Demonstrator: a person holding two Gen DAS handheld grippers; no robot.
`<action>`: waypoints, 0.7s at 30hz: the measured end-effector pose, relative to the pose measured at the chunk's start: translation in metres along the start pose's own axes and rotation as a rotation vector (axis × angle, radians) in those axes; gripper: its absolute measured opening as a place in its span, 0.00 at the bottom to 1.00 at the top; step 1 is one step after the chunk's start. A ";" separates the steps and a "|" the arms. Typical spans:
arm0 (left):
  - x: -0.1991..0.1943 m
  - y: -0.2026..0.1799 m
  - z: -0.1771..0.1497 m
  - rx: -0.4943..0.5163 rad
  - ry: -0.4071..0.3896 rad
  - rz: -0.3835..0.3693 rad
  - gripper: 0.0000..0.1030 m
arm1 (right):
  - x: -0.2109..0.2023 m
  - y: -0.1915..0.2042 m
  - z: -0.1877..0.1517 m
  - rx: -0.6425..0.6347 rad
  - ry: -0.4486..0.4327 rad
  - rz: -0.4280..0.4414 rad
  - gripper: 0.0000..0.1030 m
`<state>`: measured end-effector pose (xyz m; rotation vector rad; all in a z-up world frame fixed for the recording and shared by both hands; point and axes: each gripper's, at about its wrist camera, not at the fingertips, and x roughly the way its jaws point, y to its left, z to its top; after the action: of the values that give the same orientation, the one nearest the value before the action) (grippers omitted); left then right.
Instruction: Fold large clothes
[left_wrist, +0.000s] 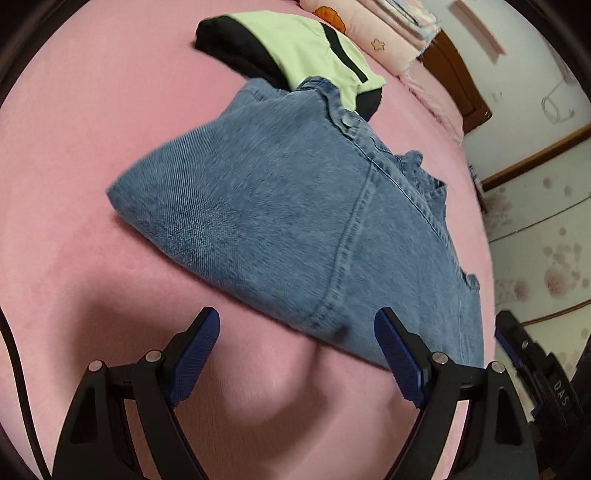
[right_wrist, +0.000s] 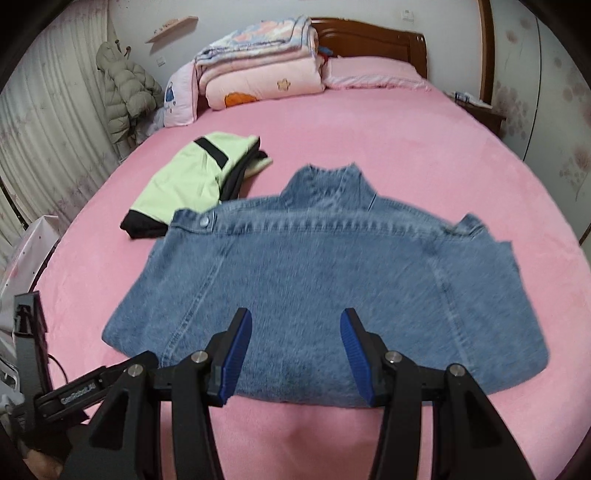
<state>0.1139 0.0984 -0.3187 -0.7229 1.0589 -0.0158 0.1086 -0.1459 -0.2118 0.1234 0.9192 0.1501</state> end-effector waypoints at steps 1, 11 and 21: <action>0.006 0.005 0.001 -0.007 -0.017 -0.021 0.82 | 0.004 0.000 -0.002 -0.002 0.002 0.001 0.48; 0.045 0.004 0.042 0.074 -0.191 -0.114 0.82 | 0.038 -0.007 -0.010 -0.019 -0.027 -0.030 0.48; 0.033 -0.028 0.062 0.168 -0.221 -0.025 0.12 | 0.066 -0.020 0.003 -0.051 -0.052 -0.140 0.11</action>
<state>0.1888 0.0988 -0.3117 -0.5714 0.8267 -0.0453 0.1521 -0.1533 -0.2653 0.0152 0.8687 0.0404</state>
